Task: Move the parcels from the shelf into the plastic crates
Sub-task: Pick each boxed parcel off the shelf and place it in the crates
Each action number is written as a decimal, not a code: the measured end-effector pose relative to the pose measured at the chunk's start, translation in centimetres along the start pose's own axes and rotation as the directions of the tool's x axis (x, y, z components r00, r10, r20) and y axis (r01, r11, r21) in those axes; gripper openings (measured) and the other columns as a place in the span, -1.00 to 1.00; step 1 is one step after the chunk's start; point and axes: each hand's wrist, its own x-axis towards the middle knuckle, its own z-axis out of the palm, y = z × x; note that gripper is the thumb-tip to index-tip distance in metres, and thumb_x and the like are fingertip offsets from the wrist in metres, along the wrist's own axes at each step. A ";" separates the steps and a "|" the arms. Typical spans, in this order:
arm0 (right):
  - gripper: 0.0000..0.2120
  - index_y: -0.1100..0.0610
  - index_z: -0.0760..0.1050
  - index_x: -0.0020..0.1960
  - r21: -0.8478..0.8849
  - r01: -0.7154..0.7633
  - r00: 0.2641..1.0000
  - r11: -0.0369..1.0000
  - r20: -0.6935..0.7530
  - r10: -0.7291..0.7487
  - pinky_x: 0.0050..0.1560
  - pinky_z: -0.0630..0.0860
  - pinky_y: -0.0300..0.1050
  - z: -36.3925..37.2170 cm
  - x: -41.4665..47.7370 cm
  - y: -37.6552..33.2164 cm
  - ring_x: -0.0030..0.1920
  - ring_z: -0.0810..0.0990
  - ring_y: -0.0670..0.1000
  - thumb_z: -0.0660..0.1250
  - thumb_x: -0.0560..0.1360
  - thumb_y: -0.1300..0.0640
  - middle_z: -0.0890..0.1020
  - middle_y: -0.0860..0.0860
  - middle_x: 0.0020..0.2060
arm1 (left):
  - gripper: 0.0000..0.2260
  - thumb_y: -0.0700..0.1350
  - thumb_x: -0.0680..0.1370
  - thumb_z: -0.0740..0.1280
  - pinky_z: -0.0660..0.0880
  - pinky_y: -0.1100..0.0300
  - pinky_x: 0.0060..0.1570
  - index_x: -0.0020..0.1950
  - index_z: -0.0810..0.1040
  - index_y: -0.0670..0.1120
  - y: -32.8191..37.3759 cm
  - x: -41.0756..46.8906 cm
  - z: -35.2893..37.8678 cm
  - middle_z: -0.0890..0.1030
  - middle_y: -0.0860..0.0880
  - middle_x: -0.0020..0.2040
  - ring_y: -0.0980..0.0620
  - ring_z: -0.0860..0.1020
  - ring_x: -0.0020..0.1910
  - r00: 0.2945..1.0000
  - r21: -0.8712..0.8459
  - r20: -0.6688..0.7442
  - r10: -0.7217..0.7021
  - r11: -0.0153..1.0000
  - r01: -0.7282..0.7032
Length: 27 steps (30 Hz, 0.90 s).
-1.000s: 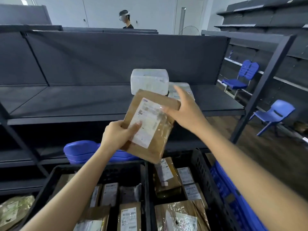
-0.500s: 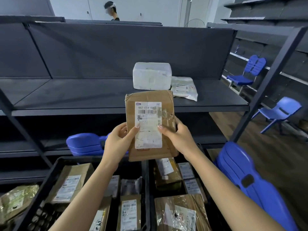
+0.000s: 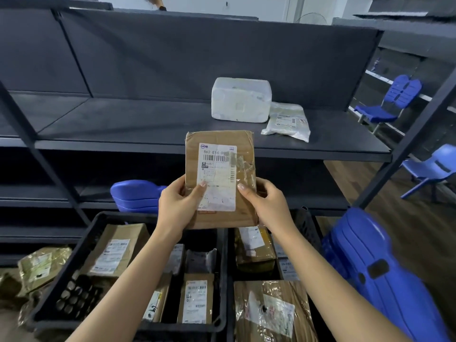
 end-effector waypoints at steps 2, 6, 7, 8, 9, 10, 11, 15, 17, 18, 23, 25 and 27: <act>-0.56 0.02 0.49 0.25 -0.025 0.001 1.000 1.000 -0.005 -0.001 0.13 0.55 -0.10 1.5 0.0 0.3 0.10 0.59 -0.10 0.40 0.44 -0.14 0.62 -0.12 0.07 | -0.71 -0.04 0.48 0.44 0.60 0.04 0.02 0.17 0.53 -0.02 -0.8 0.2 -0.8 0.69 0.07 -0.04 0.07 0.66 -0.04 0.998 -0.034 -0.047 -0.050 0.998 0.048; -0.56 0.06 0.52 0.27 -0.058 -0.017 1.000 0.998 -0.021 0.016 0.07 0.57 -0.13 5.3 -0.1 1.2 0.03 0.61 -0.13 0.38 0.47 -0.13 0.65 -0.11 0.04 | -0.65 0.03 0.44 0.47 0.59 0.01 0.03 0.11 0.42 -0.02 -3.0 1.3 -3.6 0.68 0.04 -0.02 0.06 0.66 -0.05 0.989 -0.034 -0.065 -0.135 0.991 0.133; -0.60 0.07 0.54 0.24 -0.067 -0.025 0.999 0.997 -0.022 0.024 0.01 0.56 -0.21 6.4 -0.1 1.6 0.00 0.62 -0.14 0.37 0.48 -0.11 0.65 -0.12 0.00 | -0.66 0.05 0.44 0.46 0.59 0.03 0.03 0.10 0.43 -0.01 -3.6 1.6 -4.5 0.68 0.03 0.00 0.07 0.65 -0.05 0.989 -0.009 -0.052 -0.140 0.990 0.140; -0.65 0.06 0.55 0.21 -0.079 -0.038 0.999 0.996 -0.020 0.036 -0.07 0.54 -0.30 7.4 -0.3 1.8 -0.03 0.62 -0.16 0.35 0.49 -0.09 0.65 -0.14 -0.04 | -0.68 0.05 0.45 0.46 0.58 0.07 0.03 0.09 0.44 -0.01 -4.2 1.9 -5.4 0.67 0.03 0.01 0.08 0.64 -0.04 0.989 0.029 -0.039 -0.144 0.989 0.145; -0.68 0.04 0.56 0.18 -0.095 -0.052 0.999 0.994 -0.014 0.051 -0.14 0.51 -0.37 8.5 -0.4 2.4 -0.07 0.62 -0.18 0.34 0.51 -0.09 0.65 -0.15 -0.08 | -0.70 0.05 0.46 0.45 0.56 0.11 0.03 0.09 0.46 0.00 -4.7 2.1 -6.4 0.66 0.04 0.00 0.09 0.63 -0.04 0.989 0.080 -0.027 -0.146 0.986 0.147; -0.71 0.03 0.57 0.16 -0.106 -0.073 0.997 0.992 -0.015 0.071 -0.18 0.49 -0.39 9.7 -0.7 2.8 -0.09 0.61 -0.19 0.33 0.52 -0.09 0.65 -0.16 -0.10 | -0.73 0.03 0.46 0.44 0.55 0.13 0.02 0.09 0.49 0.00 -5.5 2.5 -7.4 0.65 0.06 -0.02 0.09 0.62 -0.04 0.988 0.137 -0.012 -0.151 0.979 0.151; -0.70 0.04 0.57 0.16 -0.112 -0.095 0.995 0.989 -0.015 0.094 -0.18 0.49 -0.36 10.8 -0.8 3.4 -0.10 0.61 -0.19 0.32 0.52 -0.10 0.65 -0.16 -0.11 | -0.74 0.01 0.47 0.44 0.54 0.13 0.03 0.11 0.52 -0.01 -6.2 2.8 -8.5 0.65 0.07 -0.03 0.08 0.61 -0.04 0.987 0.190 0.007 -0.159 0.969 0.155; -0.78 -0.04 0.56 0.10 -0.166 -0.204 0.979 0.965 -0.027 0.203 -0.18 0.51 -0.25 15.3 -1.2 5.9 -0.11 0.63 -0.12 0.30 0.53 -0.11 0.63 -0.17 -0.17 | -0.79 -0.10 0.47 0.42 0.56 -0.03 0.07 0.08 0.64 -0.08 -9.9 4.2 -12.2 0.68 0.02 -0.07 -0.02 0.63 -0.05 0.974 0.346 0.095 -0.208 0.924 0.164; -0.84 -0.06 0.54 0.04 -0.211 -0.247 0.969 0.946 -0.031 0.246 -0.23 0.47 -0.24 16.9 -1.7 7.1 -0.15 0.61 -0.12 0.28 0.55 -0.10 0.62 -0.15 -0.18 | -0.83 -0.10 0.48 0.42 0.55 -0.06 0.07 0.05 0.66 -0.09 -11.8 4.6 -13.3 0.70 -0.02 -0.07 -0.06 0.63 -0.04 0.965 0.406 0.122 -0.233 0.899 0.166; -0.83 -0.03 0.54 0.03 -0.221 -0.264 0.964 0.939 -0.032 0.264 -0.23 0.47 -0.22 17.5 -2.1 7.4 -0.14 0.61 -0.10 0.28 0.55 -0.09 0.62 -0.14 -0.18 | -0.83 -0.10 0.48 0.42 0.54 -0.06 0.07 0.05 0.66 -0.09 -12.8 4.7 -13.6 0.70 -0.03 -0.07 -0.07 0.63 -0.03 0.960 0.424 0.133 -0.245 0.890 0.169; -0.77 0.00 0.54 0.14 -0.262 -0.361 0.930 0.895 -0.035 0.365 0.03 0.49 -0.16 19.0 -3.1 11.1 0.05 0.59 -0.07 0.25 0.57 -0.06 0.61 -0.15 -0.06 | -0.84 -0.11 0.49 0.41 0.54 0.07 0.00 0.06 0.64 -0.09 -17.5 4.6 -13.3 0.69 -0.02 -0.09 -0.04 0.63 -0.06 0.924 0.463 0.185 -0.334 0.859 0.218; -0.63 0.10 0.55 0.21 -0.277 -0.399 0.915 0.874 -0.058 0.399 0.14 0.52 -0.04 19.2 -2.9 12.9 0.11 0.61 0.02 0.25 0.55 -0.12 0.65 -0.03 0.08 | -0.85 -0.13 0.50 0.40 0.51 0.11 -0.03 0.04 0.64 -0.12 -18.9 4.4 -12.4 0.68 -0.05 -0.09 -0.05 0.61 -0.08 0.913 0.485 0.215 -0.346 0.849 0.208; -0.56 0.12 0.52 0.27 -0.292 -0.440 0.896 0.849 -0.084 0.435 0.16 0.53 0.02 19.1 -2.5 14.6 0.12 0.60 0.03 0.24 0.55 -0.16 0.64 0.01 0.13 | -0.83 -0.13 0.52 0.38 0.51 0.15 -0.03 0.08 0.63 -0.12 -20.3 4.5 -11.5 0.68 -0.06 -0.03 -0.04 0.61 -0.02 0.899 0.484 0.237 -0.368 0.847 0.219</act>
